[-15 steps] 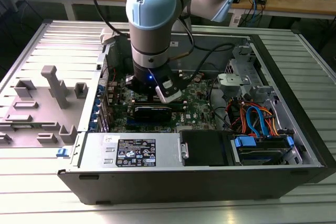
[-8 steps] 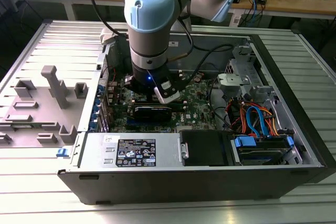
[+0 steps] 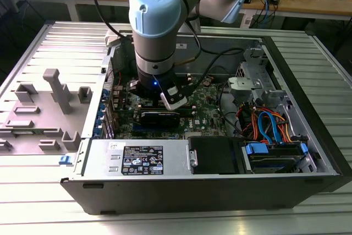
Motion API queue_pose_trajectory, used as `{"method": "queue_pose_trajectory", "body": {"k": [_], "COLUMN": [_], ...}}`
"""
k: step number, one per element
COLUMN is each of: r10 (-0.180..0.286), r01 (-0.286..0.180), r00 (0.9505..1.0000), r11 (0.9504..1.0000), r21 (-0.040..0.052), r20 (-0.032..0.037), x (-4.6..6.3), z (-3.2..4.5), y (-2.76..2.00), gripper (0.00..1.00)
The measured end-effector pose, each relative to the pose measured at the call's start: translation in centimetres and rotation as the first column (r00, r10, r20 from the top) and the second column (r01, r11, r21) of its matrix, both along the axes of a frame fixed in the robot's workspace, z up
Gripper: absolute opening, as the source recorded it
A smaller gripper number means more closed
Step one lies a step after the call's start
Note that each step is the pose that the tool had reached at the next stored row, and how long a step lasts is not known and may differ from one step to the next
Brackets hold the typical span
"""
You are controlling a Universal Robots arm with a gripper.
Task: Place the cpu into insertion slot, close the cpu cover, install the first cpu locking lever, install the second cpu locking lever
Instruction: 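Install the second cpu locking lever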
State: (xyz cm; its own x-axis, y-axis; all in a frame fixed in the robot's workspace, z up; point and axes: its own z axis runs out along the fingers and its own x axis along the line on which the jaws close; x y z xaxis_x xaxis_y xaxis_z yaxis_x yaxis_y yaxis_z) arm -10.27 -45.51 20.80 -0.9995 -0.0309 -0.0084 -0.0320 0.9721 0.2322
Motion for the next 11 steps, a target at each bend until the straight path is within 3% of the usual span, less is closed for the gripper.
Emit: {"method": "queue_pose_trajectory", "body": {"k": [11], "r10": [0.000], "r01": [0.000], "r00": [1.0000], "r11": [1.0000], "r21": [0.0005], "r20": [0.0001], "x": [-0.18], "z": [-0.43], "y": [0.09], "gripper": [0.11]}}
